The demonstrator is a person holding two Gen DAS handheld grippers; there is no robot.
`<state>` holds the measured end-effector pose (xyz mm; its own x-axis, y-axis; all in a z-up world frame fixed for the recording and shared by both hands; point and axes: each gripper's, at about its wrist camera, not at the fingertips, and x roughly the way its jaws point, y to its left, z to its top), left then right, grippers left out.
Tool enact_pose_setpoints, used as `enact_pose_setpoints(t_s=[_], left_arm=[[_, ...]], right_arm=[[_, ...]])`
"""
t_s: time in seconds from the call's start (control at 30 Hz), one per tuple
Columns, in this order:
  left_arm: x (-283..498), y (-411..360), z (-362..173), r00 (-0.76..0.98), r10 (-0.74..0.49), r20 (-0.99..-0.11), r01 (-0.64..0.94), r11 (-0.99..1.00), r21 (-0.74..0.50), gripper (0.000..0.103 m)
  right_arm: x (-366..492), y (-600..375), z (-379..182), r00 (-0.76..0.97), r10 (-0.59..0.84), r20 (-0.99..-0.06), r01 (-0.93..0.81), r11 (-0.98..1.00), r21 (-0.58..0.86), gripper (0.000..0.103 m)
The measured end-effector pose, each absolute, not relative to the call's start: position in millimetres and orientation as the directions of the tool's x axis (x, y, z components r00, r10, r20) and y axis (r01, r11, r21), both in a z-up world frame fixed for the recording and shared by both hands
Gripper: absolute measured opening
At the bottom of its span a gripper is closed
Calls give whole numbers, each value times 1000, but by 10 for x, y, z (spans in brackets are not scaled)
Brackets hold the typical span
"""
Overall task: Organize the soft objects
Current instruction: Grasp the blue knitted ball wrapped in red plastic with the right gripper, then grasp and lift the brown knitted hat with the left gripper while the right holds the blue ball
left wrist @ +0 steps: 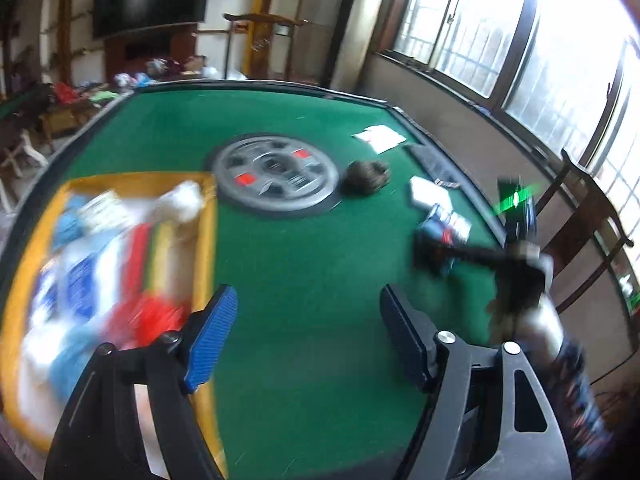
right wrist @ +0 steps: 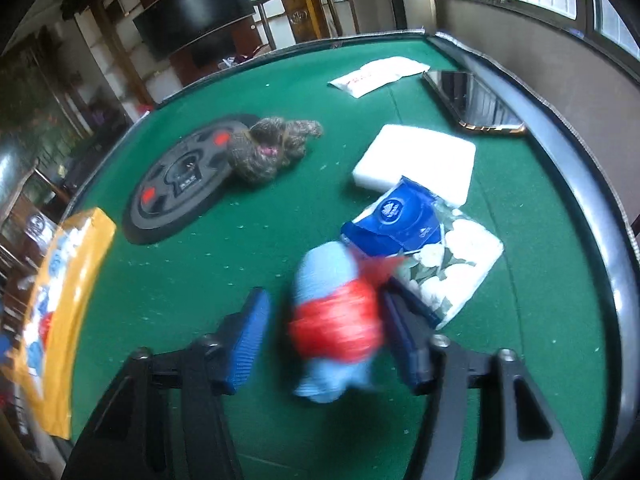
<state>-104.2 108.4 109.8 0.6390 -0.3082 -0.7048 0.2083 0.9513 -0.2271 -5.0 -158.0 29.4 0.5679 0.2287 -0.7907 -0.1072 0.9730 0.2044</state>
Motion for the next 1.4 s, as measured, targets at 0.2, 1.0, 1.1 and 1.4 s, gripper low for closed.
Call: enact_pose_setpoints(t_s=[0.2,1.0,1.1,1.4], left_arm=[[-14,417,903,551,-380,-743,258,924,-282,78],[1245,-628,254,533,-246,-809,313,946,-82,76],[1144,-591,315,537,-258,-803,323,942,-86,66],[440,-45,748,541,-395,-743,344,910,-233,66]], right_arm=[[-104,-1649,277,577,245,-779,-108,968,225,35],[-79,-1773,311,557,302,-774,-104,950,295,35],[-58,-1743,312,560,284,-778,-108,956,271,35],[-62,-1685,308,571,260,-778,-114,964,239,35]])
